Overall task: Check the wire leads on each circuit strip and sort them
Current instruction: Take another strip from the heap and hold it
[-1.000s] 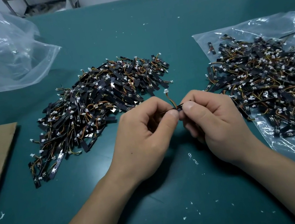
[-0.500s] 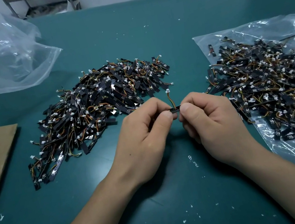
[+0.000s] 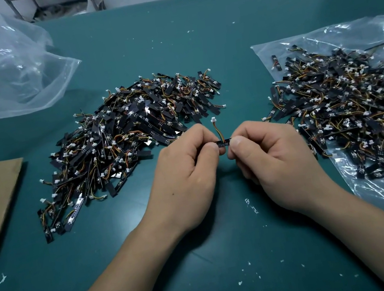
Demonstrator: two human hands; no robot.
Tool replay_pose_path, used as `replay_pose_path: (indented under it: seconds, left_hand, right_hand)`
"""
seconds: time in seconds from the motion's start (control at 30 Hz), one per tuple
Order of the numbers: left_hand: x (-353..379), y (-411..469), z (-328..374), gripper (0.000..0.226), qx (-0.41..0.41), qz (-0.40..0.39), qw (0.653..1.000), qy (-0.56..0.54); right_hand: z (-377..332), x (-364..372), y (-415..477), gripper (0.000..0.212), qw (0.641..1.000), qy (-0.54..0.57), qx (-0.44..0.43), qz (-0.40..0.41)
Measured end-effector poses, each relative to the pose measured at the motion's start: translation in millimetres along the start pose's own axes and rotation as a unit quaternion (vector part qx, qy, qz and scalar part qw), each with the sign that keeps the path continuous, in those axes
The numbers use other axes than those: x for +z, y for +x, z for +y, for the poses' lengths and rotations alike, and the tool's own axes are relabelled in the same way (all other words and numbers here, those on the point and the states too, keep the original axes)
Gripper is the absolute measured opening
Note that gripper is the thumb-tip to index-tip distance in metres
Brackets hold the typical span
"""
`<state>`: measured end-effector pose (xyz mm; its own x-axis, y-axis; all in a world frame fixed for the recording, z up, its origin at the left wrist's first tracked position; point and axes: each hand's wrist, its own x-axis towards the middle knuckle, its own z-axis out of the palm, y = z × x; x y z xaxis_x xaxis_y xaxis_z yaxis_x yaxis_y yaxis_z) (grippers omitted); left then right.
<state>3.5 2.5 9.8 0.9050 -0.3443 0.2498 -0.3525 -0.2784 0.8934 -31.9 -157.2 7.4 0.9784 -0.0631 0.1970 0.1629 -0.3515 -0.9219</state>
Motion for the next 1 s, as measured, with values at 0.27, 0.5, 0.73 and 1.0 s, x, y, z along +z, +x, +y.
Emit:
replay_pose_path:
  seconds: [0.27,0.5,0.73,1.0]
  left_hand:
    - [-0.4,-1.4,1.3,0.019,0.009,0.0,1.0,0.009]
    - [-0.6,-2.4,2.2,0.018,0.017,-0.008,1.0,0.001]
    - [-1.6,-2.9,3.7,0.018,0.03,-0.007,0.999,-0.014]
    - [-0.4,-2.5,2.1,0.016,0.008,0.001,0.999,-0.031]
  right_hand:
    - [0.8,0.3,0.3,0.026,1.0,-0.002,0.002,0.011]
    - [3.0,-1.5,1.4,0.026,1.0,0.014,0.003,0.003]
    - [3.0,-2.6,0.2,0.029,0.999,0.025,-0.012,-0.025]
    - [2.5,-2.8,-0.5,0.027,0.999,0.035,-0.014,-0.02]
